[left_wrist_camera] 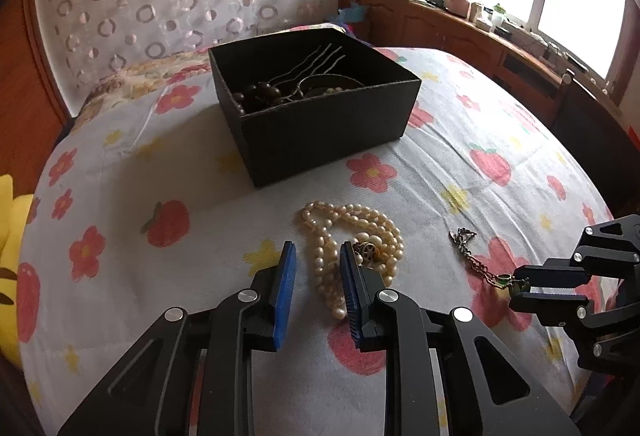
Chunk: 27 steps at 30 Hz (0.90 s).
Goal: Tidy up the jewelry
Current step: 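Return both tools to the table and close the left tool on the pearl necklace, then lift the pearl necklace with the left tool while the right tool grasps the green-pendant chain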
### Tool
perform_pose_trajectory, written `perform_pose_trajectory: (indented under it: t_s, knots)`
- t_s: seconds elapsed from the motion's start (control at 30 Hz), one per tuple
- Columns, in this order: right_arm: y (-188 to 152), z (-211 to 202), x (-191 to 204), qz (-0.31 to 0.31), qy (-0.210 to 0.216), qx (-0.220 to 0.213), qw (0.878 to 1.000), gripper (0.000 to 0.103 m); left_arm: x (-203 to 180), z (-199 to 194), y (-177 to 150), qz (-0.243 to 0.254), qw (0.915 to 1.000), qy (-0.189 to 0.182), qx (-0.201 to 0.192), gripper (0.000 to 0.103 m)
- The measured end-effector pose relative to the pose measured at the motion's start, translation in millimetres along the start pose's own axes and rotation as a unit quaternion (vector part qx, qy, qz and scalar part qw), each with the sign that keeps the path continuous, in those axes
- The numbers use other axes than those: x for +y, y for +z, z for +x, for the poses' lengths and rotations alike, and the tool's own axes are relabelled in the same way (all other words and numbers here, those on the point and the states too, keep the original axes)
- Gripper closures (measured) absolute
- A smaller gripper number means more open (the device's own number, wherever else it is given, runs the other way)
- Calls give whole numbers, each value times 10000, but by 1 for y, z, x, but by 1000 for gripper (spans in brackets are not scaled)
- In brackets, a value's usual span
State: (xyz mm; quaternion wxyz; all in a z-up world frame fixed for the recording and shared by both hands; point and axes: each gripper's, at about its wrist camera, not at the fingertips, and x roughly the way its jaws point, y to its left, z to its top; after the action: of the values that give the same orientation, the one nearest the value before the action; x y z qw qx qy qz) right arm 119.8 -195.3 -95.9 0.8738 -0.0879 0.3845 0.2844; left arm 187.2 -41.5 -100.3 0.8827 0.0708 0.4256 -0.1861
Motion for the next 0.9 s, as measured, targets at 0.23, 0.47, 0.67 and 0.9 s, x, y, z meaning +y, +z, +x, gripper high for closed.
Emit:
perform_pose_trajectory:
  t_s: [0.23, 0.47, 0.67, 0.9]
  knots:
    - [0, 1, 0, -6, 0, 2, 10000, 87, 3, -1, -1, 35, 9999, -97, -124, 97]
    - [-1, -2, -1, 1, -16, -9, 10000, 87, 2, -33, 4, 55, 9983, -148, -566, 103]
    - [-1, -1, 0, 5, -12, 8, 10000, 87, 0, -45, 12, 151, 9978, -79, -637, 103]
    - [0, -1, -2, 11, 25, -7, 10000, 87, 1, -15, 2, 223, 9997, 14, 65, 102]
